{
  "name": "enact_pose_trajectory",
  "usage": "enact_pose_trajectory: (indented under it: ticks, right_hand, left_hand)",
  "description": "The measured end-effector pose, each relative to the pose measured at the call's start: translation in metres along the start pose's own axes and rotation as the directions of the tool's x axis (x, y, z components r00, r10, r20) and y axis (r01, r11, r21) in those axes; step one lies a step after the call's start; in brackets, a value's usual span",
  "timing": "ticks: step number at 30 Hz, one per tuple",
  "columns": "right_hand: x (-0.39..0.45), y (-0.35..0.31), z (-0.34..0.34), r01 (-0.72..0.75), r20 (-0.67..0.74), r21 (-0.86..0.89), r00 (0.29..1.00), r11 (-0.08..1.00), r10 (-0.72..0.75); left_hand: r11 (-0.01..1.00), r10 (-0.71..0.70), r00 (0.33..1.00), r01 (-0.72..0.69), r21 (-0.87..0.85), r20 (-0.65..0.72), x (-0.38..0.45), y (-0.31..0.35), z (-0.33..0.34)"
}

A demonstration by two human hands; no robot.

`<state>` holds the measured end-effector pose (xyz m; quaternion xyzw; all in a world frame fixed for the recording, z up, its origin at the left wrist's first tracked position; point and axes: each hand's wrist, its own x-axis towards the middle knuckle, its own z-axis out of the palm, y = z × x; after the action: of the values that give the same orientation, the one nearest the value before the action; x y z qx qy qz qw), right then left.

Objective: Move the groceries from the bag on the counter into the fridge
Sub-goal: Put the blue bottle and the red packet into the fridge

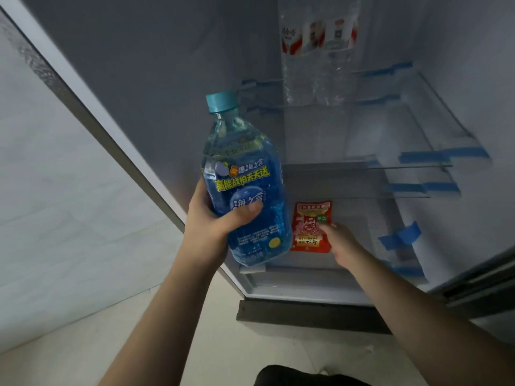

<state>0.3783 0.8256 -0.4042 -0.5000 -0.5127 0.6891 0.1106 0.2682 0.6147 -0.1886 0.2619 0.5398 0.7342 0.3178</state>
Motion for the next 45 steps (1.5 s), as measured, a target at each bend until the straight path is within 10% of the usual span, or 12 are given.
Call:
enact_pose_trajectory:
  ticks: [12, 27, 39, 45]
  right_hand:
    - [-0.068, -0.024, -0.006, 0.226, 0.090, -0.160, 0.973, 0.961, -0.214]
    - [-0.243, -0.085, 0.039, 0.707, 0.101, -0.187, 0.704, 0.682, -0.703]
    - [-0.242, -0.126, 0.036, 0.780, 0.069, -0.316, 0.586, 0.539, -0.808]
    - [-0.210, -0.152, 0.014, 0.809, 0.051, -0.203, 0.571, 0.551, -0.819]
  left_hand:
    - [0.999, -0.028, 0.997, 0.025, 0.043, 0.078, -0.007, 0.002, -0.024]
    - [0.996, 0.007, 0.956, -0.034, 0.087, 0.292, -0.005, 0.018, -0.027]
    - [0.992, 0.108, 0.917, -0.126, 0.022, 0.385, 0.032, 0.032, 0.014]
    - [0.921, 0.155, 0.935, -0.253, 0.295, 0.319, 0.075, 0.038, 0.044]
